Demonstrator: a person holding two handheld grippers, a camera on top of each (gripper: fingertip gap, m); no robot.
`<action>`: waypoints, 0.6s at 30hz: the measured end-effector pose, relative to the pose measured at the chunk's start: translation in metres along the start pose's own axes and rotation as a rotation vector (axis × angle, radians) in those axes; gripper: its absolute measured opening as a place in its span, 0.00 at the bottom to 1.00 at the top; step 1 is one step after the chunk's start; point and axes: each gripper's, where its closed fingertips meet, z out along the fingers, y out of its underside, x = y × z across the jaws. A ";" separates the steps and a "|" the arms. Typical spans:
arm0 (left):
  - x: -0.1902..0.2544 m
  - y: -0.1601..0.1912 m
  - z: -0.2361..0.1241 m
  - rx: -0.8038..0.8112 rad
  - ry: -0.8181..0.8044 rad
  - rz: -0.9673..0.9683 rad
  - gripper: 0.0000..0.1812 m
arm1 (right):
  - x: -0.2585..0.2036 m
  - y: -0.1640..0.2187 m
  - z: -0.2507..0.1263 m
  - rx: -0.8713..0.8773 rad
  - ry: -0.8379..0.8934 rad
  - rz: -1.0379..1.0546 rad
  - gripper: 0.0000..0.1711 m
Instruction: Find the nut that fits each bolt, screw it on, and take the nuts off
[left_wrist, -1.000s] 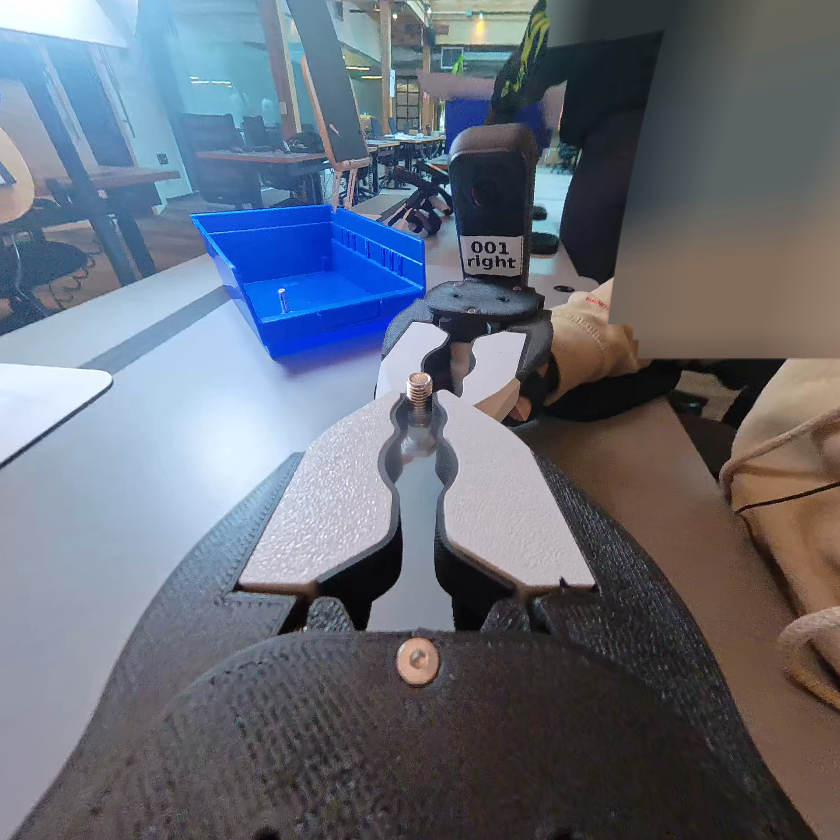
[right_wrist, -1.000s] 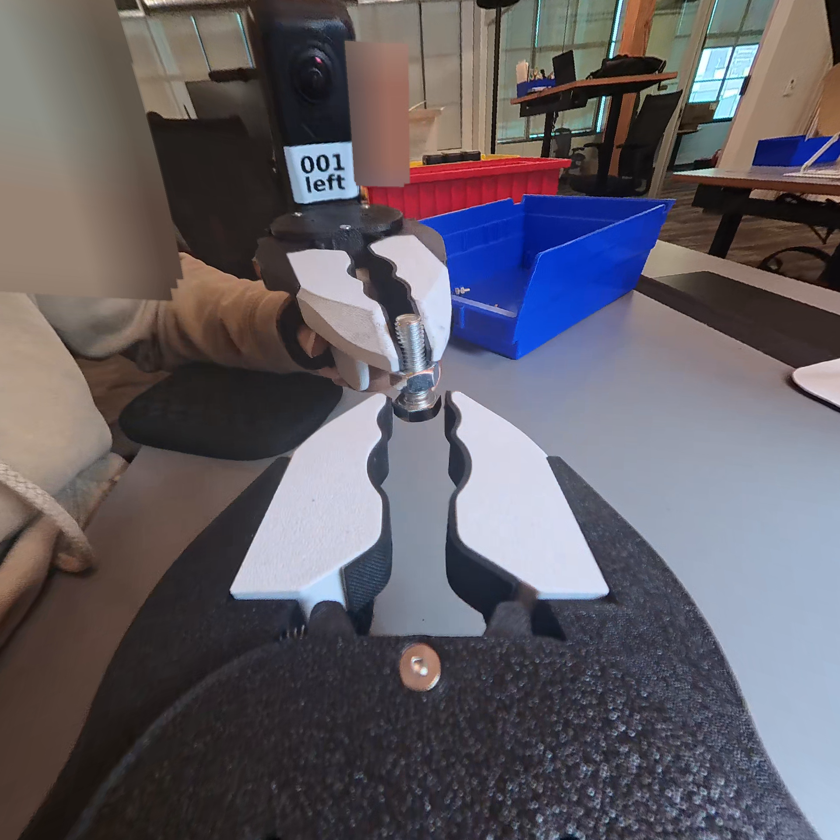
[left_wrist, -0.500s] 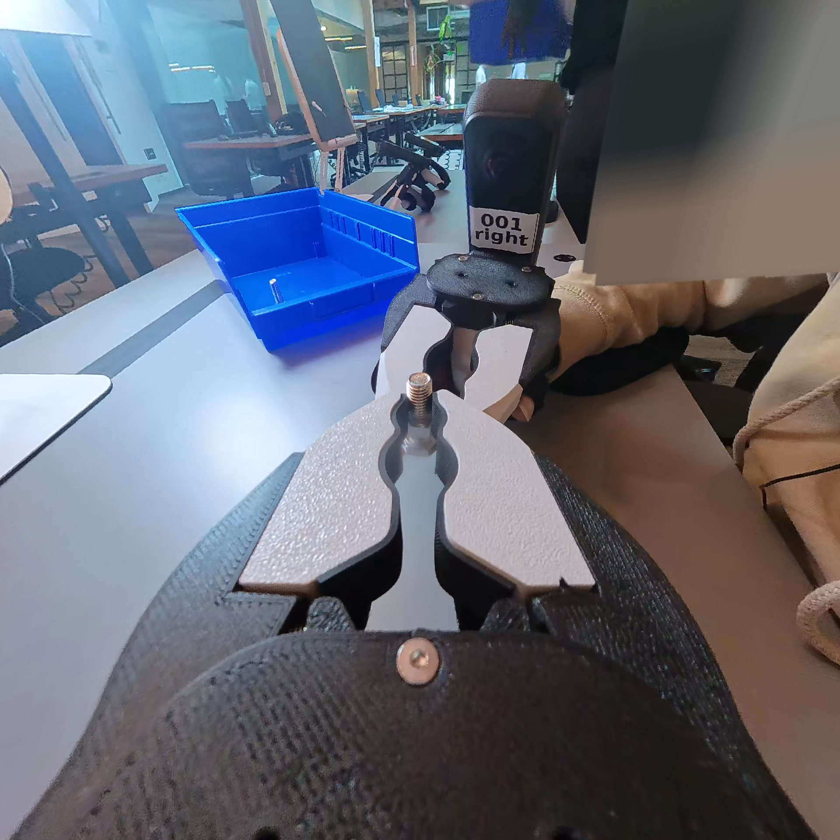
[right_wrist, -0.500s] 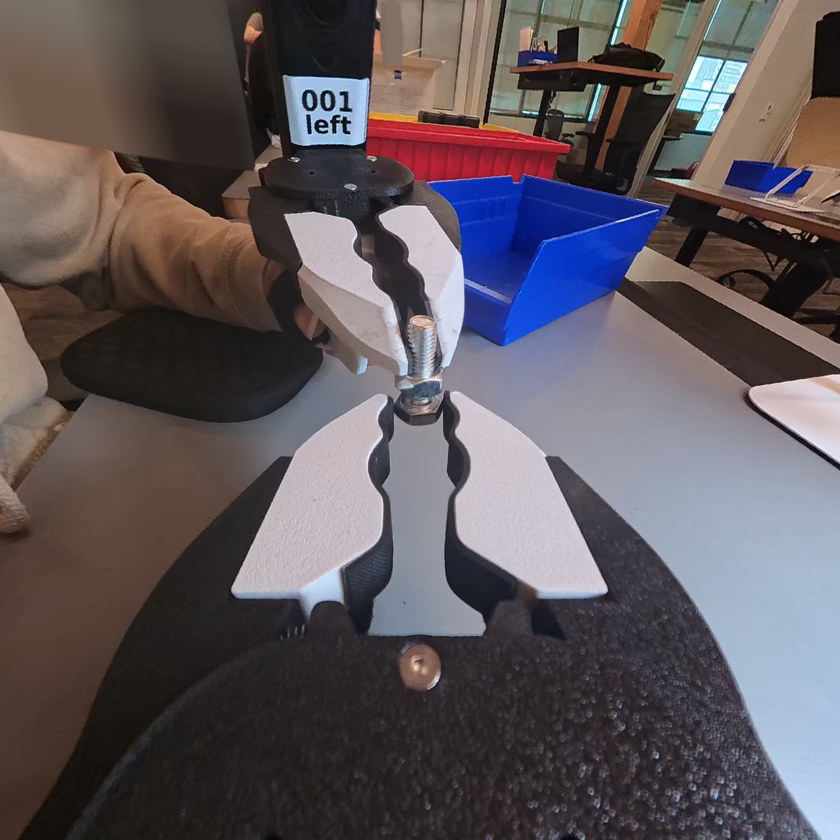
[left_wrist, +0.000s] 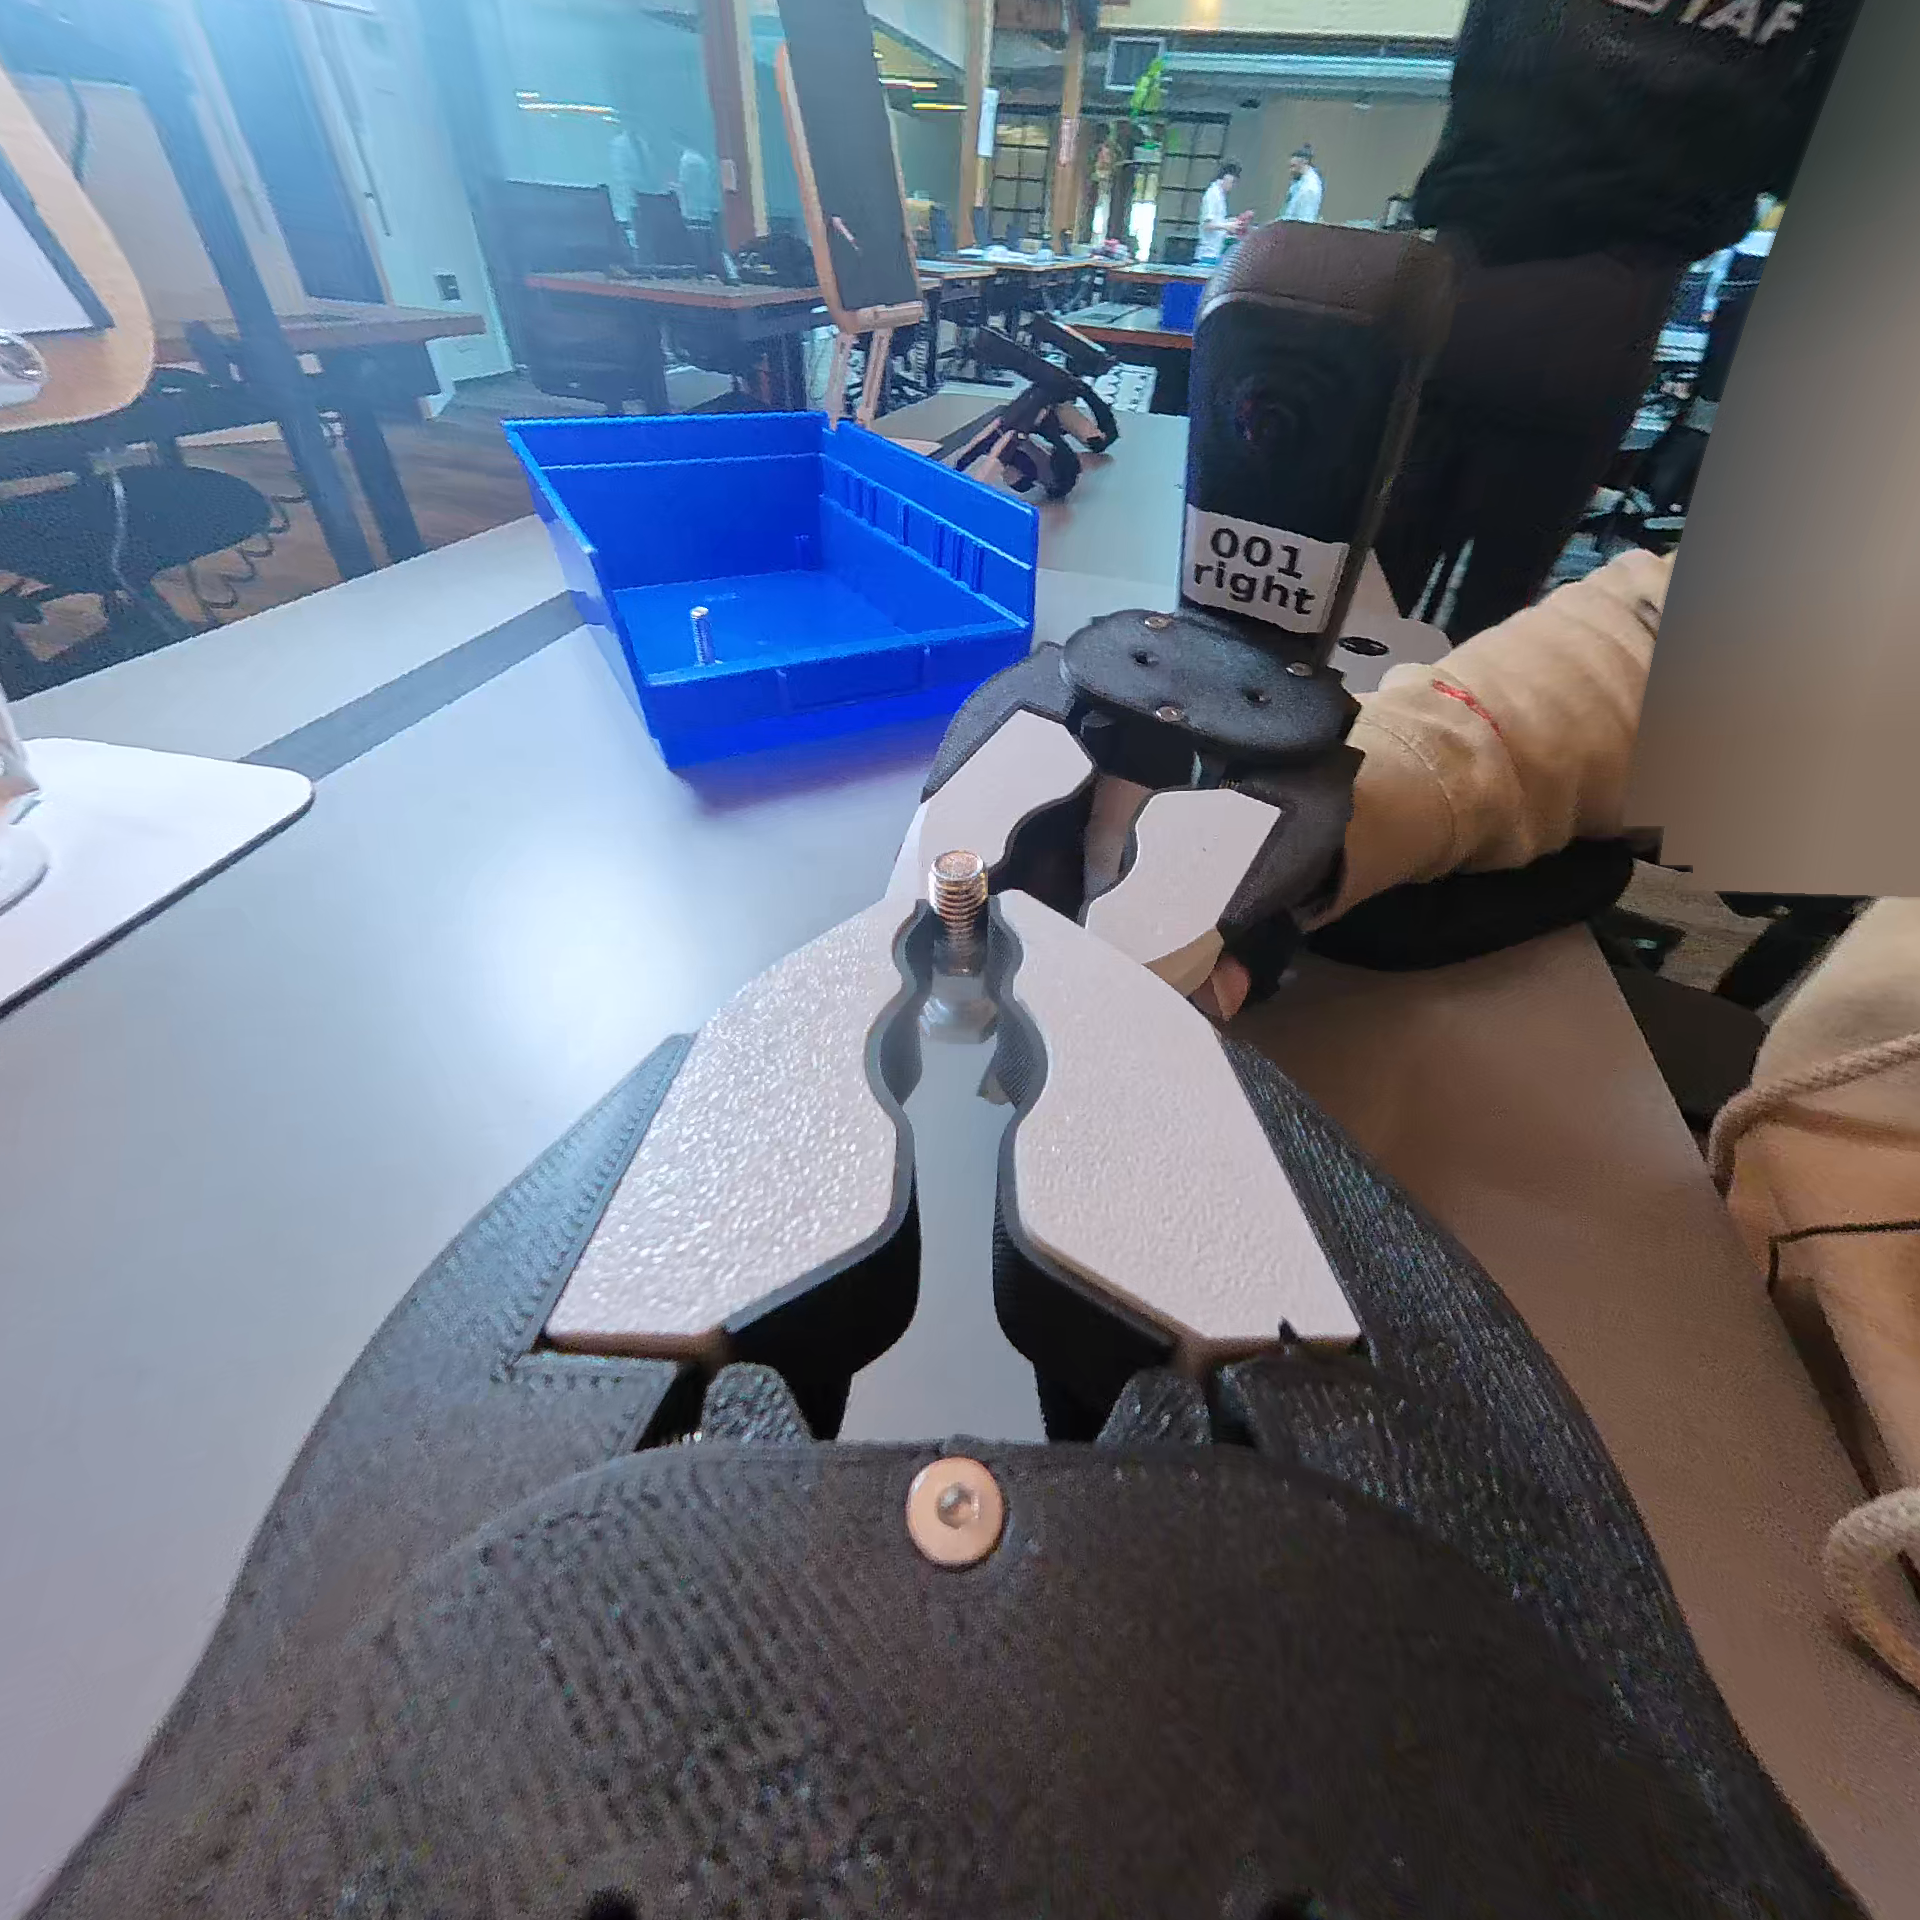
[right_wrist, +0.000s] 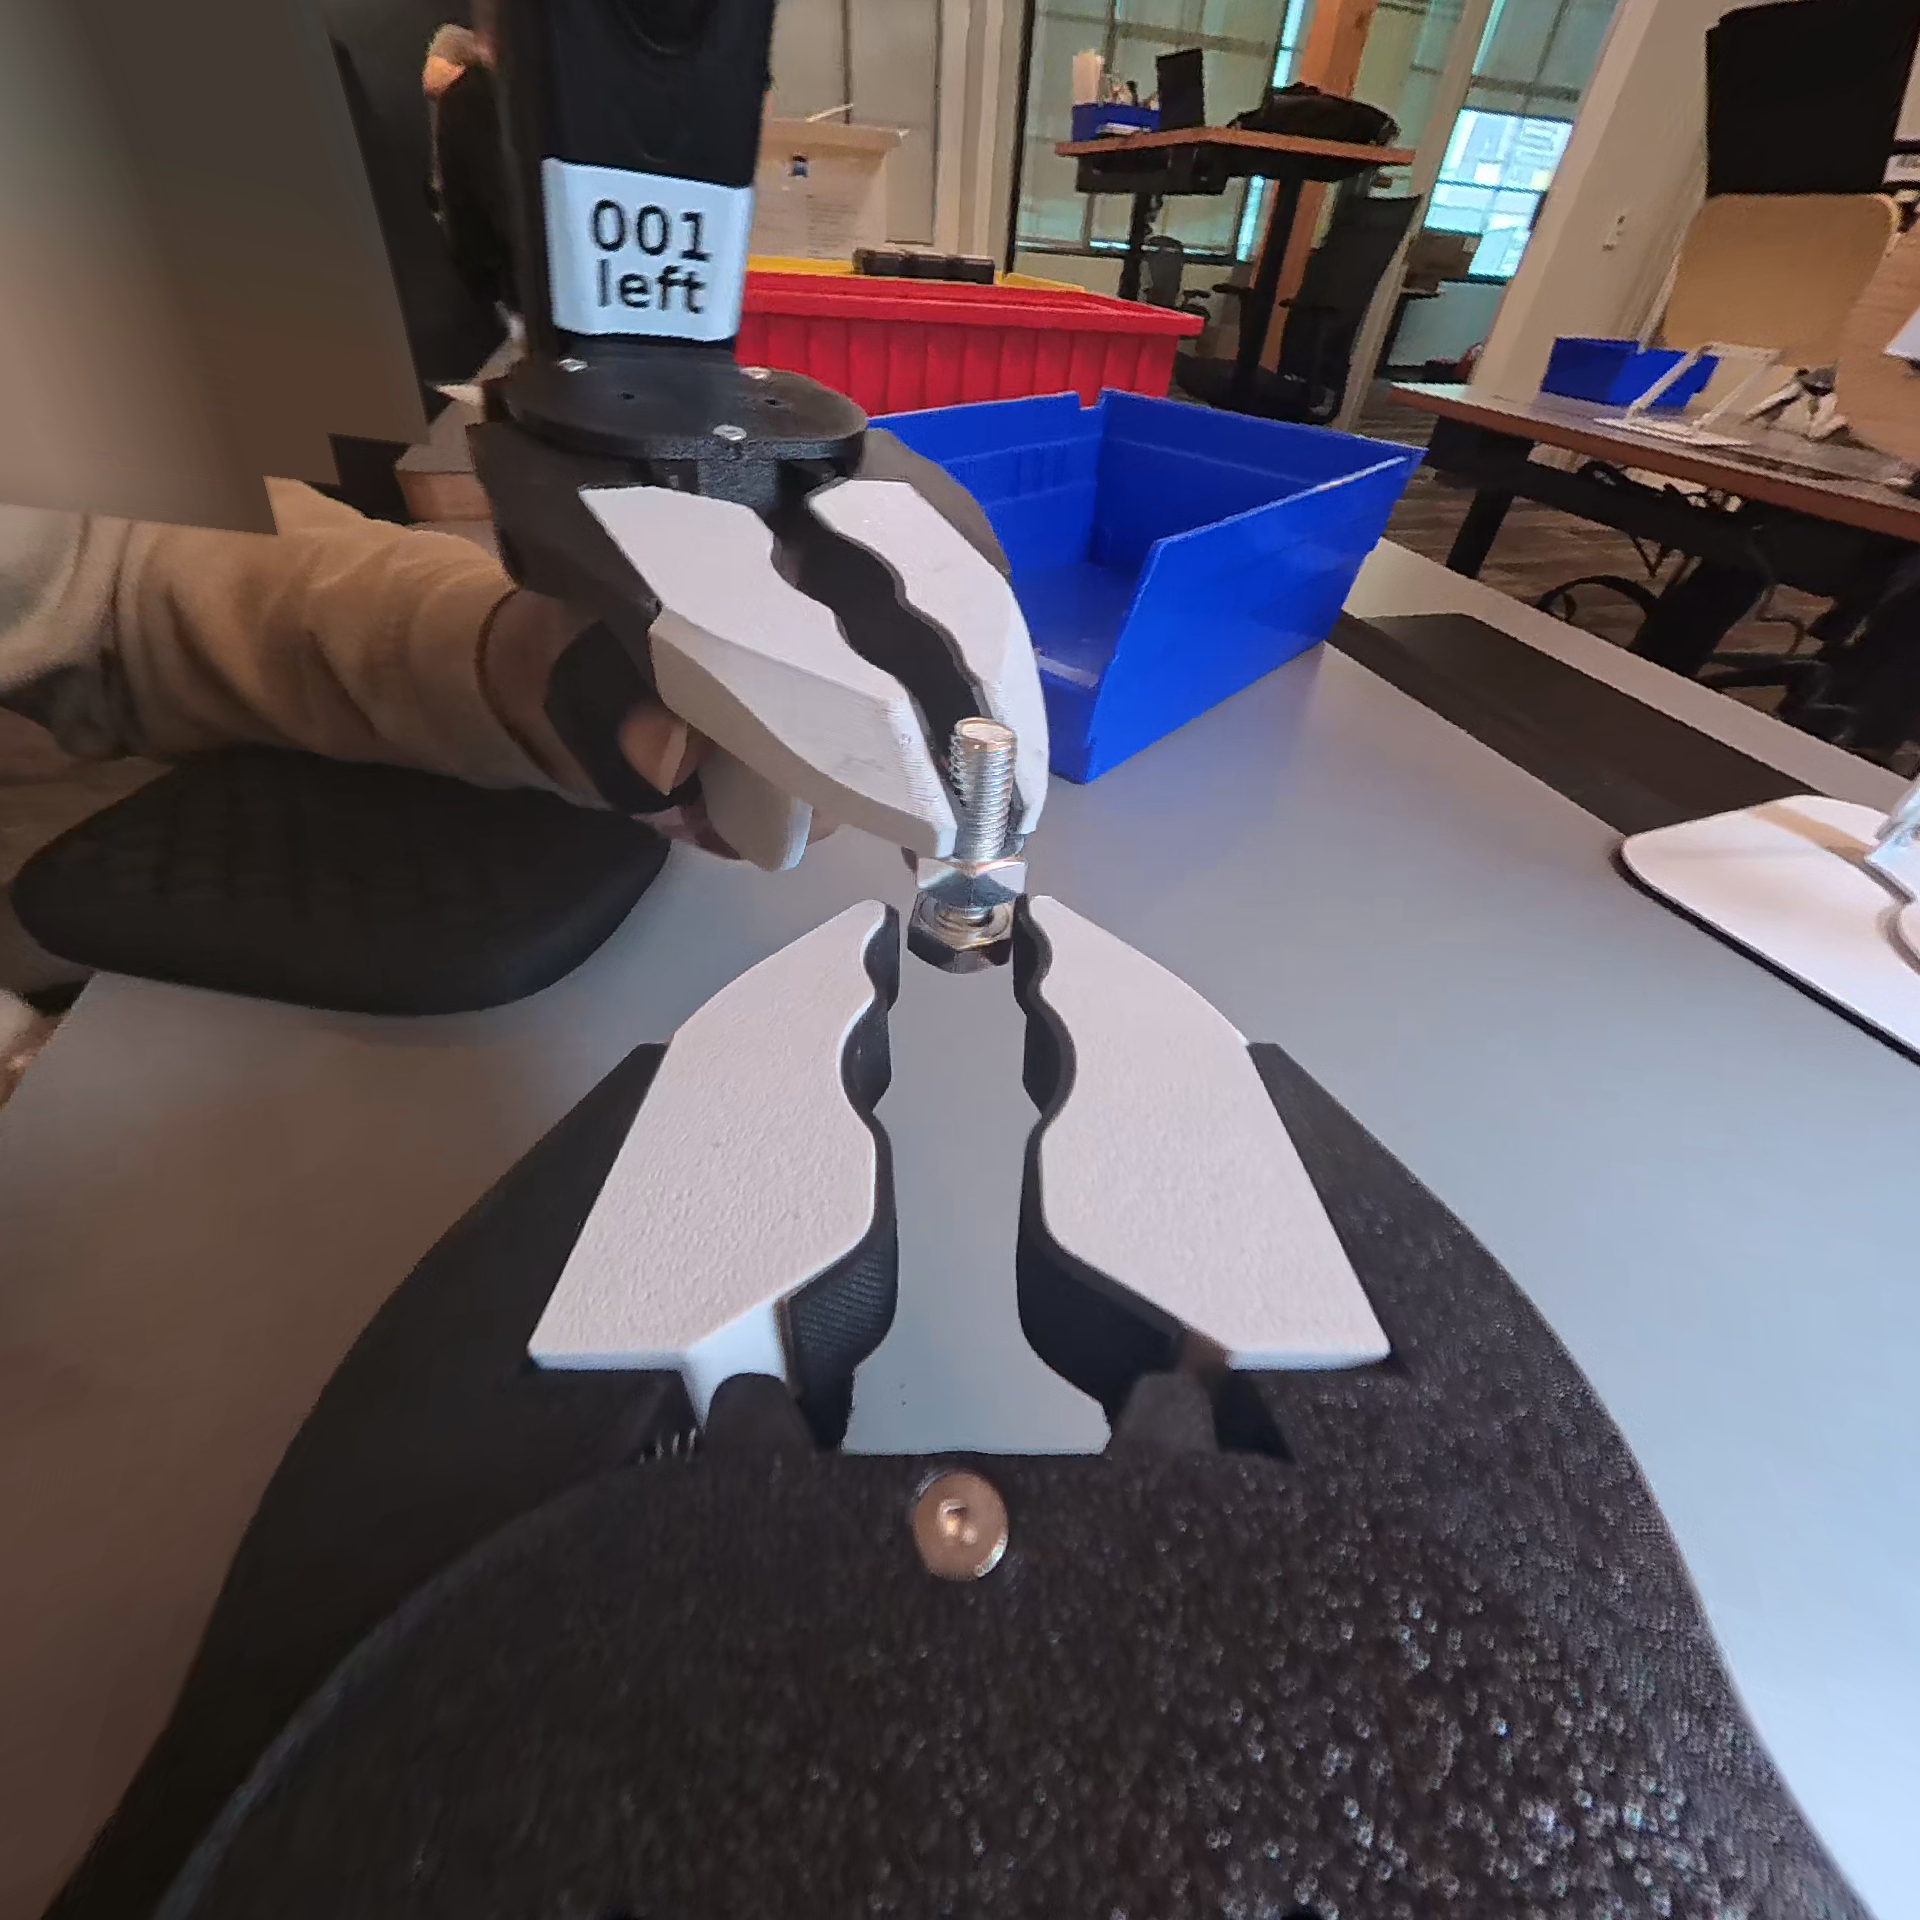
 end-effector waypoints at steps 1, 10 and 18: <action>-0.003 -0.001 0.000 0.001 -0.032 -0.002 0.05 | 0.003 -0.001 0.001 0.001 0.031 0.018 0.12; -0.009 -0.007 0.001 0.036 -0.119 -0.007 0.05 | 0.011 -0.006 0.003 -0.005 0.098 0.069 0.11; -0.042 -0.043 -0.040 0.085 -0.199 0.020 0.16 | 0.022 -0.006 -0.014 -0.014 0.092 0.068 0.11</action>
